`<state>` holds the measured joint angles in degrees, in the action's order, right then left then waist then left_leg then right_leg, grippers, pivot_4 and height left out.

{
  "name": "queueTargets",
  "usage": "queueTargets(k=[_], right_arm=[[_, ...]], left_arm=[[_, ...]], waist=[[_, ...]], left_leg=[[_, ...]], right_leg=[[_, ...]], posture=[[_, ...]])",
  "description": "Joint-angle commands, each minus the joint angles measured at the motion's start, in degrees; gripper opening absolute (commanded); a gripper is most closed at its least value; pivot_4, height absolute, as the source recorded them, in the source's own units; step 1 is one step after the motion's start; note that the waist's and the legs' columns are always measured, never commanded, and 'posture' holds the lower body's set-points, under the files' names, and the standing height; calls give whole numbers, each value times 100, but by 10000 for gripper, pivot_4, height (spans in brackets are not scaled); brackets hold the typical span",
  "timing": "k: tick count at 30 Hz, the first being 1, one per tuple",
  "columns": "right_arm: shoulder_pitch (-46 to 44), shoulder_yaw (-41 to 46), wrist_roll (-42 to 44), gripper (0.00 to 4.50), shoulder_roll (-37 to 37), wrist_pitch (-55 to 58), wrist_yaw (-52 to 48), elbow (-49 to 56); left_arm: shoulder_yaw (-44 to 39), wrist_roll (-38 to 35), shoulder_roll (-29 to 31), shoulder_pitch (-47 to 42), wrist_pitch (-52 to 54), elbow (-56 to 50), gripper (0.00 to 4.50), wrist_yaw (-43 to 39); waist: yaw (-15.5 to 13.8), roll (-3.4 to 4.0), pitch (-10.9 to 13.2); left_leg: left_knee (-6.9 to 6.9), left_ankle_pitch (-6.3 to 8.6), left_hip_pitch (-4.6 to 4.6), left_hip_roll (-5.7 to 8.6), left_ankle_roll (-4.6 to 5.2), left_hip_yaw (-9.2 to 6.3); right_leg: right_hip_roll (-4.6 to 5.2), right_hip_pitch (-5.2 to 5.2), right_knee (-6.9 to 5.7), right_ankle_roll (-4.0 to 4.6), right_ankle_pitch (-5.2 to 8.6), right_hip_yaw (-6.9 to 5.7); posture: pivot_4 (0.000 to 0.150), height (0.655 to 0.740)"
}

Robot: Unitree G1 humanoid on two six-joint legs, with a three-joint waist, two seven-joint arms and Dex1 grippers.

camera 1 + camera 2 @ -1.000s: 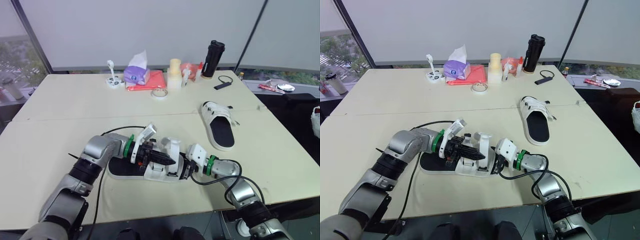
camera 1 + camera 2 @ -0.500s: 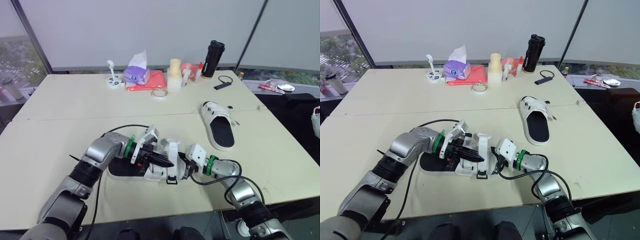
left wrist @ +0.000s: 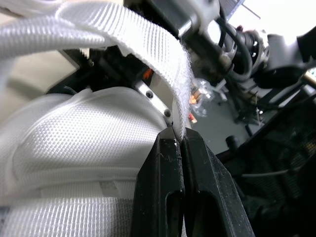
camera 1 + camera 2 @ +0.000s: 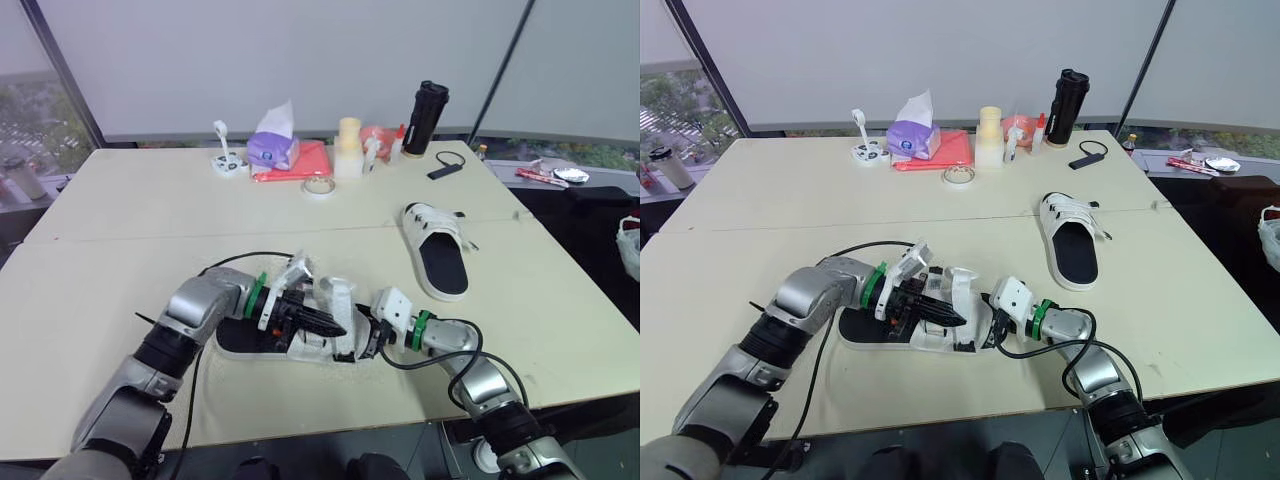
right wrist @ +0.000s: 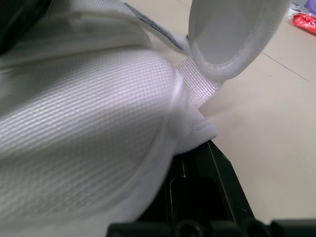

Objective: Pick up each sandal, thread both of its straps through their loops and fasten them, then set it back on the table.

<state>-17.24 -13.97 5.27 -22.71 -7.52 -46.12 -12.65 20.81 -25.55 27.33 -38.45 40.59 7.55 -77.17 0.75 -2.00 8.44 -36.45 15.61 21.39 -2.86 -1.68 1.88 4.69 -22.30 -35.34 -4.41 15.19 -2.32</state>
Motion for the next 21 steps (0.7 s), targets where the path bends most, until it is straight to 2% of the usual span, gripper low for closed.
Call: queueTargets(k=[1,14,21], right_arm=[[184,-112,-309,0,10,212,120,-623],[207,-120,-309,0,43,210,137,-618],[208,-126,-316,0,75,217,159,-621]], left_arm=[[266,446,76,66,-490,-12,276,-9],[426,923,157,-299,-1483,-167,276,-480],[467,911,136,-587,-1478,-120,276,-928]], waist=[[0,2,-2],[7,3,-2],[9,3,-1]], left_leg=[[0,0,-1,0,0,1],[1,0,1,-1,0,2],[1,0,2,-1,0,4]], right_leg=[[1,0,0,1,-1,0],[0,-2,0,2,-1,0],[-2,-4,0,2,-1,0]], posture=[[1500,7400],[1500,7400],[1500,7400]])
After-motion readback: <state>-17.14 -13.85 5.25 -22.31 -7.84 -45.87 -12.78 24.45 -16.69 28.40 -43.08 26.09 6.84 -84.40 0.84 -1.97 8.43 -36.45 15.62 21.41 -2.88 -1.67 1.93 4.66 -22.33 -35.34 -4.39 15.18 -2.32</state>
